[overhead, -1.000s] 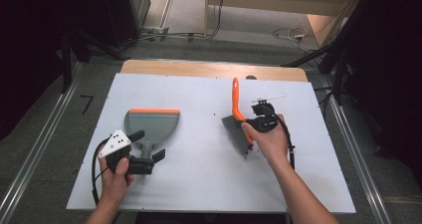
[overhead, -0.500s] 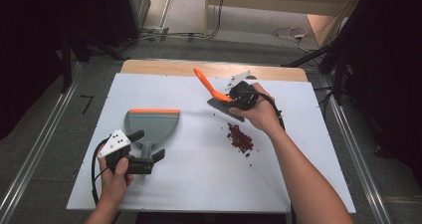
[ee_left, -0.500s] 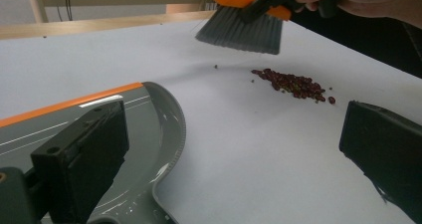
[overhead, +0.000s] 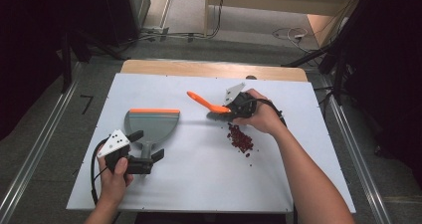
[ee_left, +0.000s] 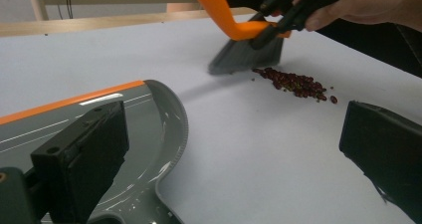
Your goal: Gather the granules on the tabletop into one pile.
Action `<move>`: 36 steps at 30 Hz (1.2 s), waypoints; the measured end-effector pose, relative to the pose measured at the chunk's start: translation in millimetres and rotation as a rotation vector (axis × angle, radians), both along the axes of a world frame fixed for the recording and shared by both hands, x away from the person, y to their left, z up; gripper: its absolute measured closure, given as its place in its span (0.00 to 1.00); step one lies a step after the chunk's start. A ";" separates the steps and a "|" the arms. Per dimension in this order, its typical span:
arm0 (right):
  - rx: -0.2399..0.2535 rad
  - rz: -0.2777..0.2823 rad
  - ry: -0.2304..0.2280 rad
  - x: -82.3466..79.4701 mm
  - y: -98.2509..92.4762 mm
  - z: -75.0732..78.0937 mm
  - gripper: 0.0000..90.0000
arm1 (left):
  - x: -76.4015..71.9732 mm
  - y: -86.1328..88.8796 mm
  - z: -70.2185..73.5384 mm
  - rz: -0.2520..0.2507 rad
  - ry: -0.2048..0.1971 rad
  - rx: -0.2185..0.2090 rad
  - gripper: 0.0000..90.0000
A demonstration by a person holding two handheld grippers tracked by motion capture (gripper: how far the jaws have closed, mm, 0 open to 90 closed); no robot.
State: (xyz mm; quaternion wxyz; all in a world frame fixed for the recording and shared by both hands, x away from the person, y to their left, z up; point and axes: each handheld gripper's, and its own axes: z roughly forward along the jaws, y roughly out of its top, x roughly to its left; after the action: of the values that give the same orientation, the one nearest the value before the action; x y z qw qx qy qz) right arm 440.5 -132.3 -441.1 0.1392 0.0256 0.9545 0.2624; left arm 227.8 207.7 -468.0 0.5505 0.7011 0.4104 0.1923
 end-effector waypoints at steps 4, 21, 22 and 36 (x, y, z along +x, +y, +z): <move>0.054 -0.046 -0.009 -11.9 -19.8 11.0 0.76 | -0.5 -2.8 0.5 -0.004 0.000 0.007 0.00; 0.259 -0.570 0.350 -69.5 30.9 6.2 0.76 | 0.3 -3.8 0.1 -0.009 -0.001 0.006 0.00; 0.271 -0.591 0.363 -68.3 33.8 1.7 0.76 | 0.2 -3.6 0.3 -0.010 -0.002 0.006 0.00; 0.304 -0.906 0.461 -57.6 -10.4 -13.8 0.76 | 0.6 -4.2 0.4 -0.016 -0.002 0.004 0.00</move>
State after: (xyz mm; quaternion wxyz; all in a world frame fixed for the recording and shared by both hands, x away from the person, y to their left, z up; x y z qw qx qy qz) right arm 382.9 -142.7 -455.0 0.0200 0.5122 0.8049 0.2989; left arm 228.4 203.6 -467.6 0.5511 0.7051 0.4040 0.1895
